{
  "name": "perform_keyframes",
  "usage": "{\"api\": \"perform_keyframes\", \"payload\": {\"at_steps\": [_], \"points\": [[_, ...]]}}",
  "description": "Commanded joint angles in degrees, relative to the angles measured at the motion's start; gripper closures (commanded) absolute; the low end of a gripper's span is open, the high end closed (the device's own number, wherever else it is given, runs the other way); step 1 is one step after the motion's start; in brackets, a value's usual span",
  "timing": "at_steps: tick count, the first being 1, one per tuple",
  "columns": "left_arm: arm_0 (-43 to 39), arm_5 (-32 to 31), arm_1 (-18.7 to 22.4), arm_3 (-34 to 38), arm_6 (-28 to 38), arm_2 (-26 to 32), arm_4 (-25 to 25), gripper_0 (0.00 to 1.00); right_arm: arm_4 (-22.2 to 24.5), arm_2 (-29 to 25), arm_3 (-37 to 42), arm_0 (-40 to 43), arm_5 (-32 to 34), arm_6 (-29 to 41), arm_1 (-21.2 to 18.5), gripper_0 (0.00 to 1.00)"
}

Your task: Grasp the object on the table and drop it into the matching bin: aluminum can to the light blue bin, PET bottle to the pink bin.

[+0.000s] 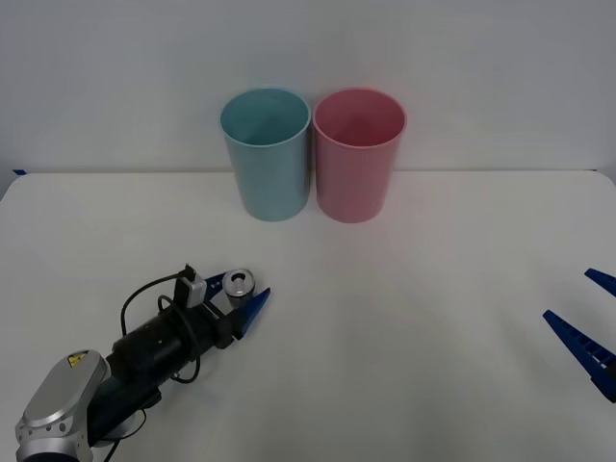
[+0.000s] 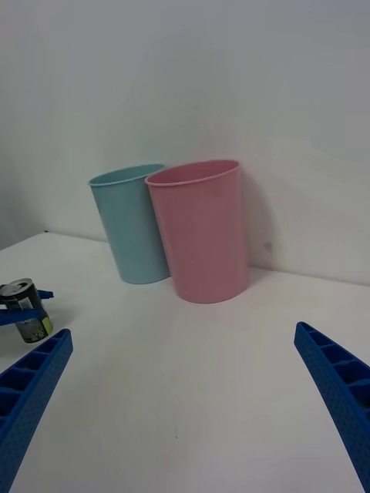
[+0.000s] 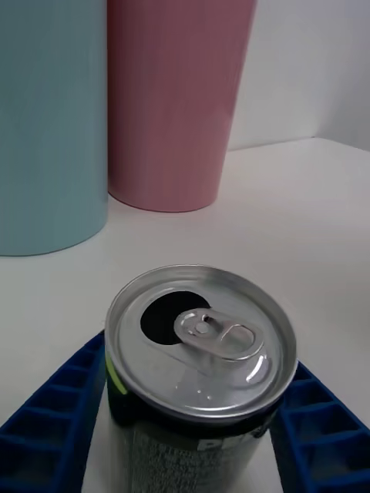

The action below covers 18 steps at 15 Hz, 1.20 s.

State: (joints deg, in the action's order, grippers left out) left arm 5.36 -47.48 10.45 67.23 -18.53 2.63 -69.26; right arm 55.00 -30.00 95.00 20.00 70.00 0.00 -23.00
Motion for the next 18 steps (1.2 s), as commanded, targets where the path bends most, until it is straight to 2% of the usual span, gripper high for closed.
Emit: {"api": "perform_keyframes", "payload": {"at_steps": [1, 11, 16, 18], "points": [[-0.09, 0.02, 0.01, 0.00, -0.01, 0.01, 0.00, 1.00, 0.00, 0.00, 0.00, 0.00, 0.00, 0.00, 0.00, 0.00], [-0.09, 0.11, 0.01, 1.06, 0.60, 1.41, 0.18, 1.00, 0.00, 0.00, 0.00, 0.00, 0.00, 0.00, 0.00, 0.00], [-0.53, 0.02, 5.01, 5.37, 3.33, 2.21, 7.82, 1.00, 0.00, 0.00, 0.00, 0.00, 0.00, 0.00, 0.00, 0.00], [-0.62, 0.02, 7.56, 7.91, 7.55, 2.29, 10.11, 1.00, 0.00, 0.00, 0.00, 0.00, 0.00, 0.00, 0.00, 0.00]]}}
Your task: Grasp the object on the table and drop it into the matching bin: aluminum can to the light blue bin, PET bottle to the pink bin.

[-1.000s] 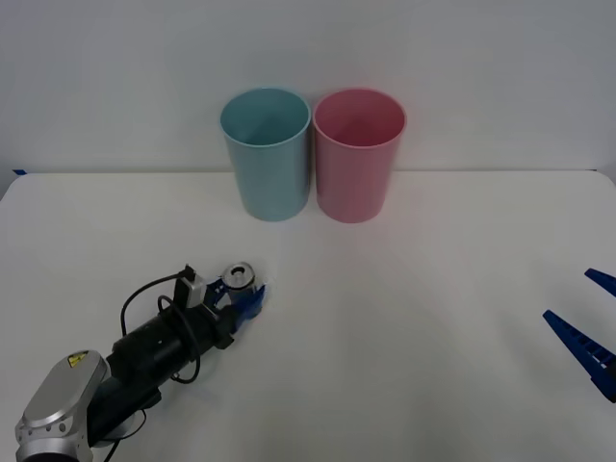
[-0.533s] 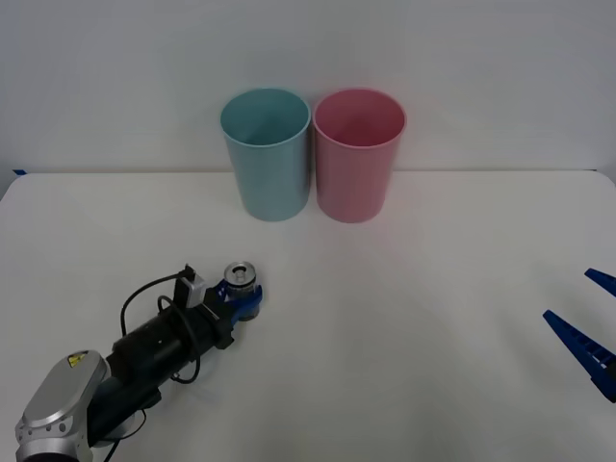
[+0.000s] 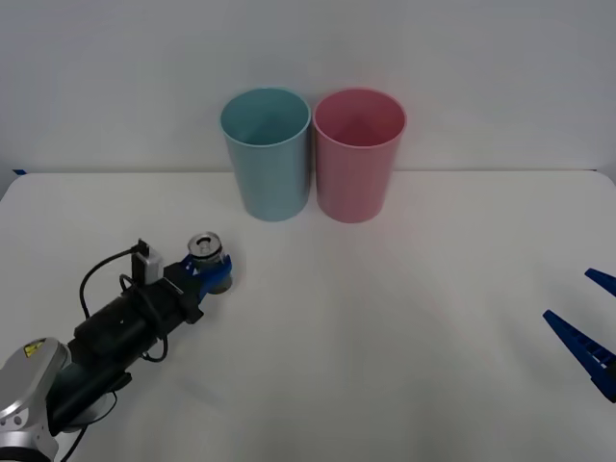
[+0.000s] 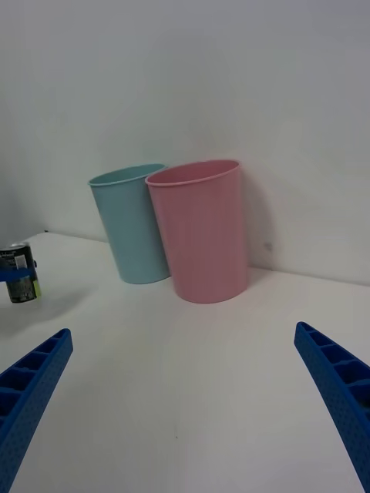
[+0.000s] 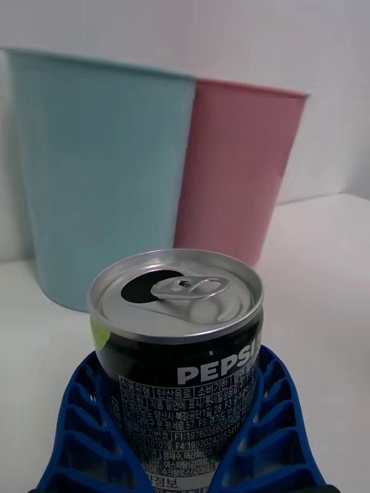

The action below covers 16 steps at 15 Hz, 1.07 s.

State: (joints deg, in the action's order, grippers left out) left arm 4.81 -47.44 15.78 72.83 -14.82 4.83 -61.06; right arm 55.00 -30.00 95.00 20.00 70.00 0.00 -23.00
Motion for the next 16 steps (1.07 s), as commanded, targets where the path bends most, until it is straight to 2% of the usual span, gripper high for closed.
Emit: {"api": "perform_keyframes", "payload": {"at_steps": [1, 7, 11, 16], "points": [[-0.33, -0.02, 3.03, 3.90, 5.95, 0.71, 2.09, 1.00, 0.00, 0.00, 0.00, 0.00, 0.00, 0.00, 0.00, 0.00], [-1.74, -0.02, 5.40, 13.91, 20.54, 6.33, 1.47, 1.00, 0.00, 0.00, 0.00, 0.00, 0.00, 0.00, 0.00, 0.00], [-1.65, -0.02, 5.40, 19.80, 31.26, 11.69, -3.80, 1.00, 0.00, 0.00, 0.00, 0.00, 0.00, 0.00, 0.00, 0.00], [1.34, 1.03, 5.58, 25.25, 42.60, 13.89, -9.95, 1.00, 0.00, 0.00, 0.00, 0.00, 0.00, 0.00, 0.00, 0.00]]}}
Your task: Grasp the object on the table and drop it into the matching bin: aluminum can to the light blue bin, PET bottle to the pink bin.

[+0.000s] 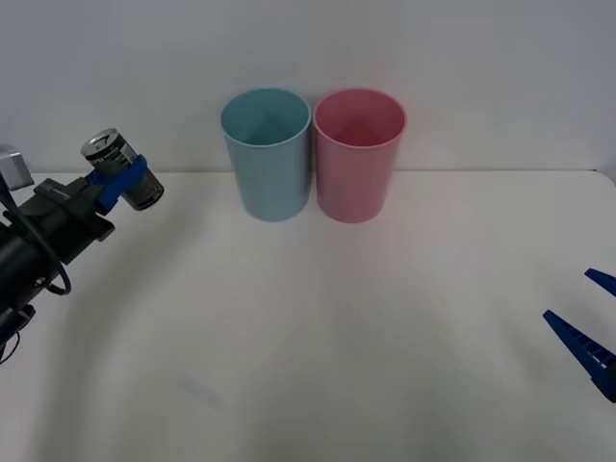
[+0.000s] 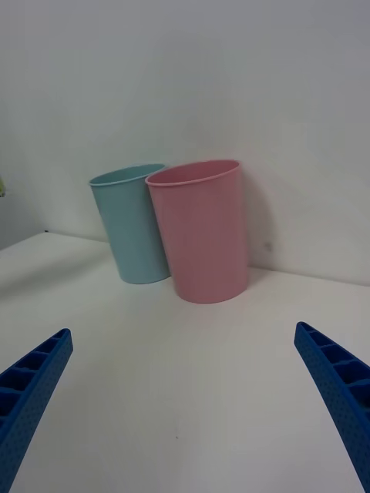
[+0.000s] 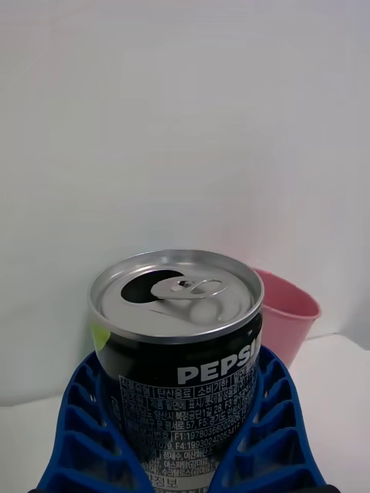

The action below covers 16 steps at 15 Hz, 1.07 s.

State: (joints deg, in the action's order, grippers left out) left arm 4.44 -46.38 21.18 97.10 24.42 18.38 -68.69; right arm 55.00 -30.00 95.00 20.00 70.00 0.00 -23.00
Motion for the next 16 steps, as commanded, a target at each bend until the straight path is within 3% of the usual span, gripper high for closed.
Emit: {"api": "perform_keyframes", "payload": {"at_steps": [1, 6, 11, 16], "points": [[2.94, -0.21, 0.26, 0.89, 4.58, 0.34, -3.82, 1.00, 0.00, 0.00, 0.00, 0.00, 0.00, 0.00, 0.00, 0.00], [13.05, -0.21, 0.35, -1.83, 12.40, -1.68, -13.05, 1.00, 0.00, 0.00, 0.00, 0.00, 0.00, 0.00, 0.00, 0.00], [28.25, -1.35, 0.35, -18.35, 10.03, -4.85, -17.88, 1.00, 0.00, 0.00, 0.00, 0.00, 0.00, 0.00, 0.00, 0.00], [41.79, -1.52, 0.18, -37.25, 1.33, -7.13, -18.23, 1.00, 0.00, 0.00, 0.00, 0.00, 0.00, 0.00, 0.00, 0.00]]}}
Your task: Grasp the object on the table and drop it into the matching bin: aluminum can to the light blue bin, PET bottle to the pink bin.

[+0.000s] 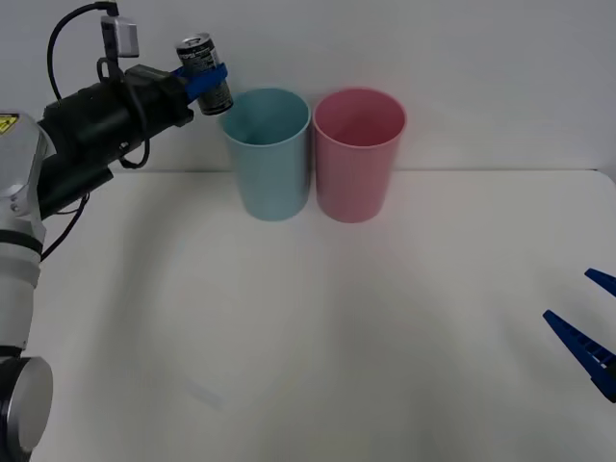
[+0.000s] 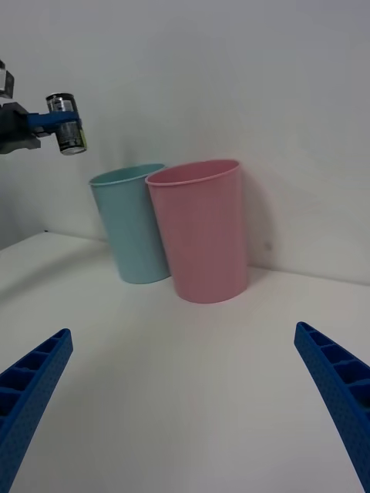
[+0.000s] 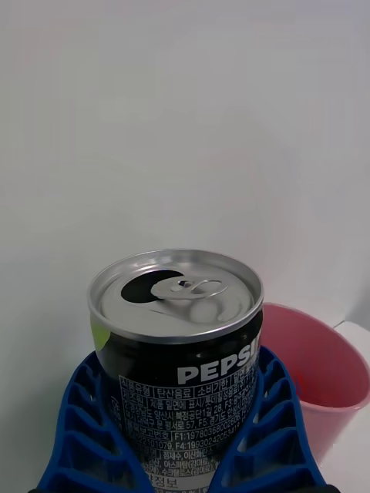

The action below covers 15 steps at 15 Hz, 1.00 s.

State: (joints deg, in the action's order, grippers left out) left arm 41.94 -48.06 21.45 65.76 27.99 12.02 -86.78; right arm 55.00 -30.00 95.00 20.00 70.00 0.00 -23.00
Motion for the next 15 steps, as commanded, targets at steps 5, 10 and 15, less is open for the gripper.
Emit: {"api": "perform_keyframes", "payload": {"at_steps": [5, 10, 15], "points": [[11.50, 2.62, -2.29, -14.43, -3.82, -0.95, -4.01, 0.99, 0.00, 0.00, 0.00, 0.00, 0.00, 0.00, 0.00, 0.00], [12.03, 5.61, -5.63, -14.43, -4.70, -0.69, -5.77, 0.97, 0.00, 0.00, 0.00, 0.00, 0.00, 0.00, 0.00, 0.00], [12.03, 5.61, -5.63, -14.43, -5.93, -0.77, -5.42, 0.00, 0.00, 0.00, 0.00, 0.00, 0.00, 0.00, 0.00, 0.00]]}}
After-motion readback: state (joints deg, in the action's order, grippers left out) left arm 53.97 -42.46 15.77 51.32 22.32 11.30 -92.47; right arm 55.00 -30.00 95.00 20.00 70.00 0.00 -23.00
